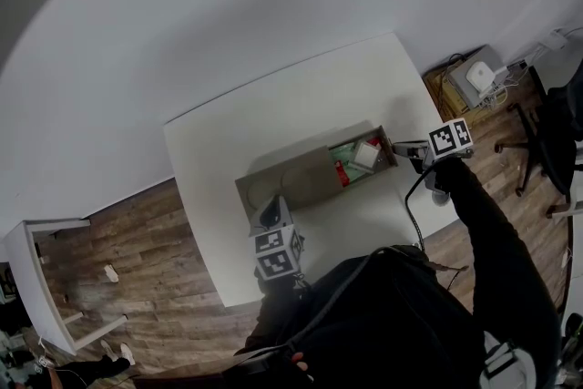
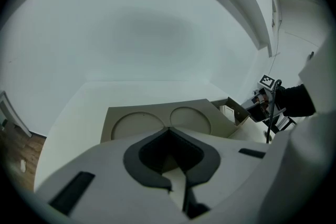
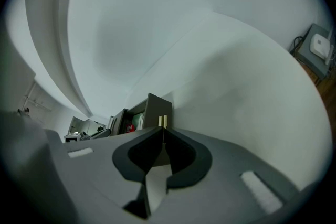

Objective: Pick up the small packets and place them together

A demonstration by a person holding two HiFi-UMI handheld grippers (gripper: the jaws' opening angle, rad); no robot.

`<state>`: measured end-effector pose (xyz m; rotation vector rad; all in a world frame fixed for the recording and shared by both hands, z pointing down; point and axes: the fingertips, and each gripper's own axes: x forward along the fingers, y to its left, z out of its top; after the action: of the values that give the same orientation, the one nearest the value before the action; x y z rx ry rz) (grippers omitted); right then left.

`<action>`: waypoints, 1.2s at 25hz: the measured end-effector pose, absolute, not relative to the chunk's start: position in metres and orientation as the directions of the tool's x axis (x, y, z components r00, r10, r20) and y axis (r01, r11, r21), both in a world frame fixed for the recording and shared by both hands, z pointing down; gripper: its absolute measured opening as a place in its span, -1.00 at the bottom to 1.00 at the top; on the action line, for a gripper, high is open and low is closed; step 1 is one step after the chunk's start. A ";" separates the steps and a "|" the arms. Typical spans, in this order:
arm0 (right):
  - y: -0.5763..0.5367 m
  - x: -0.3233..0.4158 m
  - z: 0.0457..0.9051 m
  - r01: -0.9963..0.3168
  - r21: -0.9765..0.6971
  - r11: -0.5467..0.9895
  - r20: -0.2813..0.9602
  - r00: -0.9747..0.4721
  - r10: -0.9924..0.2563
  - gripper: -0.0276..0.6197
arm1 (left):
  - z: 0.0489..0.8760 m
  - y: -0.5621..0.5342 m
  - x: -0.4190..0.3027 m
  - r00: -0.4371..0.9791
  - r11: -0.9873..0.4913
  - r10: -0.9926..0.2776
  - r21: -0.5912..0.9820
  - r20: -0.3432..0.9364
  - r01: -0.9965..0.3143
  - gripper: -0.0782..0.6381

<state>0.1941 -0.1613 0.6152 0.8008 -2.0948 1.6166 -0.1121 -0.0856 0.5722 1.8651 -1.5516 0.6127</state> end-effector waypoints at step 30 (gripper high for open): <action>-0.174 0.260 0.620 -0.720 -0.682 0.125 0.671 -0.685 -0.284 -0.87 | 0.572 -0.087 -0.105 0.197 -0.103 -0.691 0.175 0.695 -0.979 -0.78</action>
<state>0.2597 -0.1739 0.6202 0.9713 -2.0323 1.5807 -0.1054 -0.0866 0.5717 1.8622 -1.5573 0.6019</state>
